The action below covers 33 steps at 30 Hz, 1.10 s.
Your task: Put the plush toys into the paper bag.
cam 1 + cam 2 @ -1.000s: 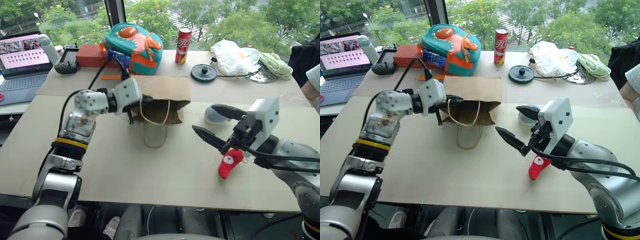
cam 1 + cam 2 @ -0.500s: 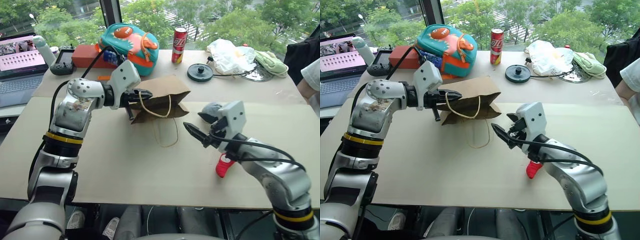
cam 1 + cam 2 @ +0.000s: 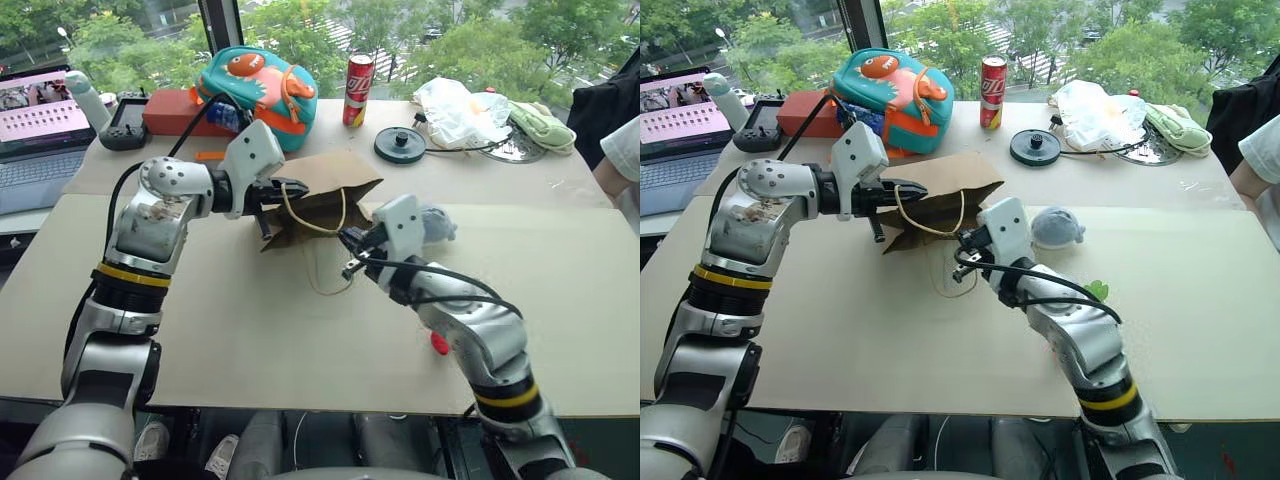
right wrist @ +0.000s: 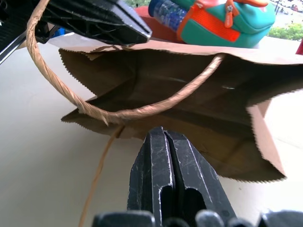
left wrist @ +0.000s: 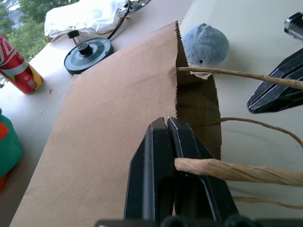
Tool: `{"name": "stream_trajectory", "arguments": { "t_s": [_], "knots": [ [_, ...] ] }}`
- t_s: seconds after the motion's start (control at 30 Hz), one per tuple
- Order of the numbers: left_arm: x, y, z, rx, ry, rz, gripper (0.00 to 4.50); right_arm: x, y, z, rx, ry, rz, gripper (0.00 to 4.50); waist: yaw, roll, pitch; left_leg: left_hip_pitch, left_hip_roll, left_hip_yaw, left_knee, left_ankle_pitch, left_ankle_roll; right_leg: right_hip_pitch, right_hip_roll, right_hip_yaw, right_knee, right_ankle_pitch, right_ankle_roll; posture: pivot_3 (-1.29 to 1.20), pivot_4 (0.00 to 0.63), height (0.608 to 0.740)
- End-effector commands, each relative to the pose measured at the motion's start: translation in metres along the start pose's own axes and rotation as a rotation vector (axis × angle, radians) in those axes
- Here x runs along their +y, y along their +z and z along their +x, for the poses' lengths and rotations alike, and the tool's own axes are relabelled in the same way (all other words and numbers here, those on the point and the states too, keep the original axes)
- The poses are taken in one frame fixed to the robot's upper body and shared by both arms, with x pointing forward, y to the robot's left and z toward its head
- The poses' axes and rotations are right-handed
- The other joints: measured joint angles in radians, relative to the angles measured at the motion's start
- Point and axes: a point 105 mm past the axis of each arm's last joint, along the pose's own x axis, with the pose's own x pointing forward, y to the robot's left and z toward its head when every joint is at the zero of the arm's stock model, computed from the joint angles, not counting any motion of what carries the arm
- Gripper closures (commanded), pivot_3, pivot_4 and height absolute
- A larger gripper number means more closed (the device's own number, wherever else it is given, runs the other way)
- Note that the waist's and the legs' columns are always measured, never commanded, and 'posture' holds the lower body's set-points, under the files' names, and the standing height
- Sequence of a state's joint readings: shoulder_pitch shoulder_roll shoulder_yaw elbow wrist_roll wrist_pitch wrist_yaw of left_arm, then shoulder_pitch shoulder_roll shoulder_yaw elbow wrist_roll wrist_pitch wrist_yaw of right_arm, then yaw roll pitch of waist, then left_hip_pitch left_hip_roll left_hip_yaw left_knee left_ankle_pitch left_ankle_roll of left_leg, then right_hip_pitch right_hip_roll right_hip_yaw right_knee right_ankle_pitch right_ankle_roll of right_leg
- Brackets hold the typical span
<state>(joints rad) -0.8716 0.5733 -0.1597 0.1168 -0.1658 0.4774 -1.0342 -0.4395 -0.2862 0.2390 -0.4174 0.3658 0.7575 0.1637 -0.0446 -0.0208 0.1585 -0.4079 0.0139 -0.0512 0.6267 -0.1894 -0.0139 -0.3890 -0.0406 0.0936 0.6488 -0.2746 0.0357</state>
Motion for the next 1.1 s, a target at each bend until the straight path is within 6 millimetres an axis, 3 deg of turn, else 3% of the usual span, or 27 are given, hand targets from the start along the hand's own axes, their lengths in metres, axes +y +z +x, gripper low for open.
{"name": "stream_trajectory", "arguments": {
  "t_s": [0.03, 0.17, 0.3, 0.77, 1.1],
  "knots": [
    [0.003, 0.022, -0.003, -0.059, 0.004, 0.035, 4.5, -0.002, 0.013, 0.017, -0.064, -0.03, -0.025, 4.48, 0.0, 0.0, 0.0, 0.0, 0.0, 0.0, 0.0, 0.0, 0.0, 0.0, 0.0, 0.0, 0.0, 0.0, 0.0, 0.0, 0.15, 0.739],
    [0.003, 0.026, -0.003, -0.071, -0.001, 0.03, 4.5, -0.003, 0.01, 0.038, -0.066, -0.038, -0.014, 4.48, -0.001, 0.0, 0.0, 0.0, 0.0, 0.0, 0.0, 0.0, 0.0, 0.0, 0.0, 0.0, 0.0, 0.0, 0.0, 0.0, 0.15, 0.739],
    [0.004, 0.031, -0.004, -0.086, -0.005, 0.022, 4.5, -0.003, -0.007, 0.055, -0.001, -0.049, 0.054, 4.48, -0.002, 0.0, 0.0, 0.0, 0.0, 0.0, -0.001, 0.0, 0.0, 0.0, 0.0, 0.0, 0.0, 0.0, 0.0, 0.0, 0.15, 0.739],
    [0.038, 0.049, -0.015, -0.172, 0.113, -0.076, 4.5, 0.005, -0.035, 0.055, 0.116, -0.035, 0.071, 4.48, -0.004, 0.001, 0.0, 0.0, 0.0, -0.001, -0.001, 0.0, 0.0, -0.001, 0.0, -0.001, 0.001, 0.0, -0.001, 0.0, 0.15, 0.739],
    [0.033, 0.051, -0.012, -0.185, 0.117, -0.102, 4.5, 0.007, -0.039, 0.055, 0.135, -0.03, 0.061, 4.48, -0.004, 0.001, 0.0, 0.0, 0.0, -0.001, -0.001, 0.0, 0.0, -0.001, 0.0, -0.001, 0.001, 0.0, -0.001, 0.0, 0.15, 0.739]
  ]
}}
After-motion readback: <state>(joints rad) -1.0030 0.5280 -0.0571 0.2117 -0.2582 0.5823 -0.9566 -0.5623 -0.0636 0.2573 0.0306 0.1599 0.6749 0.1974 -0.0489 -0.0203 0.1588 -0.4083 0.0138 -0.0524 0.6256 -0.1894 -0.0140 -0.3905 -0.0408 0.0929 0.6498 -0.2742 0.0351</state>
